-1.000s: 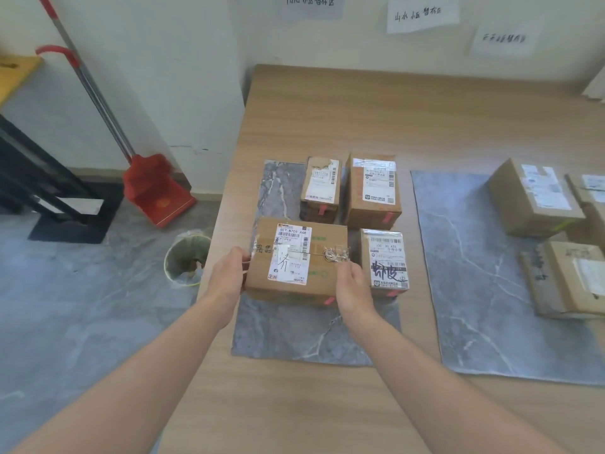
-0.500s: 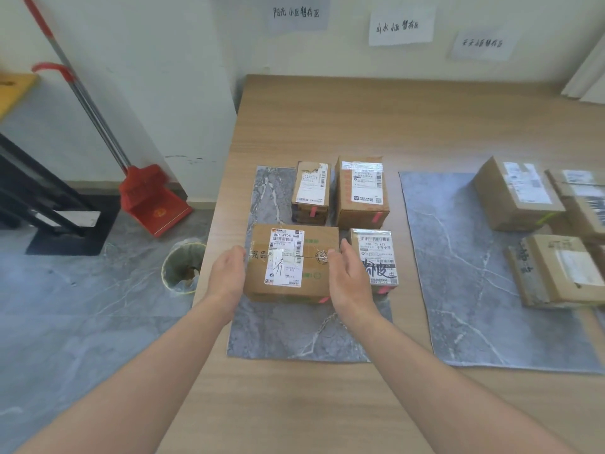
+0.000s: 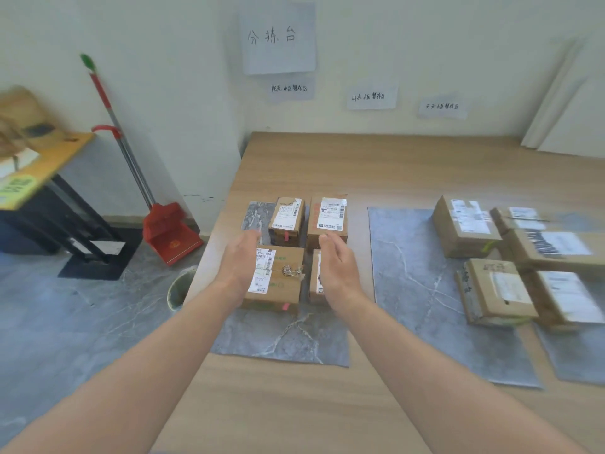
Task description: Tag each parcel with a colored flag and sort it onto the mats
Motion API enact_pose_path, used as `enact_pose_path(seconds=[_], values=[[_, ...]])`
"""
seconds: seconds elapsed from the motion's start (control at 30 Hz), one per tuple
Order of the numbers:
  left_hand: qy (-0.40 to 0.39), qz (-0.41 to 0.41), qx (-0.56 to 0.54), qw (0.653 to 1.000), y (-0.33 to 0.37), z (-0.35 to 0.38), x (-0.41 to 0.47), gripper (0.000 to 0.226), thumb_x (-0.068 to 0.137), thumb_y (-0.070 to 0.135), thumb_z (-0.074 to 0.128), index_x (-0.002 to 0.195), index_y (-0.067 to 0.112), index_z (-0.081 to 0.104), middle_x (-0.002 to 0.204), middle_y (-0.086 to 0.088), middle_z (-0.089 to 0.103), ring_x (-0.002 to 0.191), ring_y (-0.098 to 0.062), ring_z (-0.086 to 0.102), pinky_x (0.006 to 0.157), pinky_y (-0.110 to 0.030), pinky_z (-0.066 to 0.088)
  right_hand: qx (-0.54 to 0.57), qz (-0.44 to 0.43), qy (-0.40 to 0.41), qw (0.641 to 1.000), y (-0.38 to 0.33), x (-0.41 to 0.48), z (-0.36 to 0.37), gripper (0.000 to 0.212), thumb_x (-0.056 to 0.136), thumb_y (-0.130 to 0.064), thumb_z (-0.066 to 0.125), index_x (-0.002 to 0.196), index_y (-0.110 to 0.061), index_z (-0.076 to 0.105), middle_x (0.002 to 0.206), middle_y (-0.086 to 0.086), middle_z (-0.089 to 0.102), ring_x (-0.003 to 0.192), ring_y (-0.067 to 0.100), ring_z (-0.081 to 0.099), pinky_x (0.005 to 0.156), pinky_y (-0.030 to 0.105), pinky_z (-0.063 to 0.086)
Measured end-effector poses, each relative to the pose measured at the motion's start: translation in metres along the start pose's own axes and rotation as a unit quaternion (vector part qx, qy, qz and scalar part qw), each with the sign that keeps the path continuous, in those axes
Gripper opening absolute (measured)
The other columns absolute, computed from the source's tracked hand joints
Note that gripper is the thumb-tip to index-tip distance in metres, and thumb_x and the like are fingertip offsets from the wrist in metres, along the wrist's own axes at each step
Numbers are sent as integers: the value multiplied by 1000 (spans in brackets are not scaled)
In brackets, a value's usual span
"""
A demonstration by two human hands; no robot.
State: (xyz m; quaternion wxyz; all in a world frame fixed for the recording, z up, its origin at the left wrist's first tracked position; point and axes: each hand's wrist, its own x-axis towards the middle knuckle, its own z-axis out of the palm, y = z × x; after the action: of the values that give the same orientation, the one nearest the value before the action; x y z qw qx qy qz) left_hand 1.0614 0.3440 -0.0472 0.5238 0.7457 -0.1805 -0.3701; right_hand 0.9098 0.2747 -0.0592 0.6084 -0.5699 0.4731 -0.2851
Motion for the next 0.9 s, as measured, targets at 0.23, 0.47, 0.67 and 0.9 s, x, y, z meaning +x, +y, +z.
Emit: enact_pose_path(seconds=[0.23, 0.47, 0.67, 0.9], values=[[-27, 11, 1, 1000, 32, 64, -65, 50, 86, 61, 47, 123, 31, 63, 129, 5, 60, 124, -19, 52, 111, -49, 39, 2, -15, 3, 1000, -18, -36, -77, 50, 94, -57, 41, 112, -18, 68, 117, -15, 71, 112, 3, 62, 103, 28, 48], [-132, 20, -26, 991, 61, 127, -112, 52, 95, 54, 44, 141, 30, 49, 138, 4, 52, 126, -19, 47, 108, -44, 37, 11, -15, 98, 995, -40, -79, -143, 39, 107, -35, 40, 69, -31, 36, 69, -16, 37, 69, 5, 38, 70, 27, 34], [-246, 20, -8, 969, 74, 170, -152, 59, 94, 61, 43, 143, 29, 46, 135, 4, 45, 120, -18, 46, 108, -43, 36, 17, -17, 206, 978, -57, -123, -187, 41, 102, -46, 40, 86, -10, 55, 79, -6, 45, 79, 13, 47, 83, 40, 45], [-356, 33, 42, 933, 75, 215, -209, 54, 97, 59, 40, 143, 31, 45, 133, 4, 49, 129, -20, 47, 113, -43, 36, 74, -15, 300, 951, -46, -190, -233, 27, 103, -42, 43, 91, -34, 65, 102, -14, 67, 103, 1, 60, 106, 43, 49]])
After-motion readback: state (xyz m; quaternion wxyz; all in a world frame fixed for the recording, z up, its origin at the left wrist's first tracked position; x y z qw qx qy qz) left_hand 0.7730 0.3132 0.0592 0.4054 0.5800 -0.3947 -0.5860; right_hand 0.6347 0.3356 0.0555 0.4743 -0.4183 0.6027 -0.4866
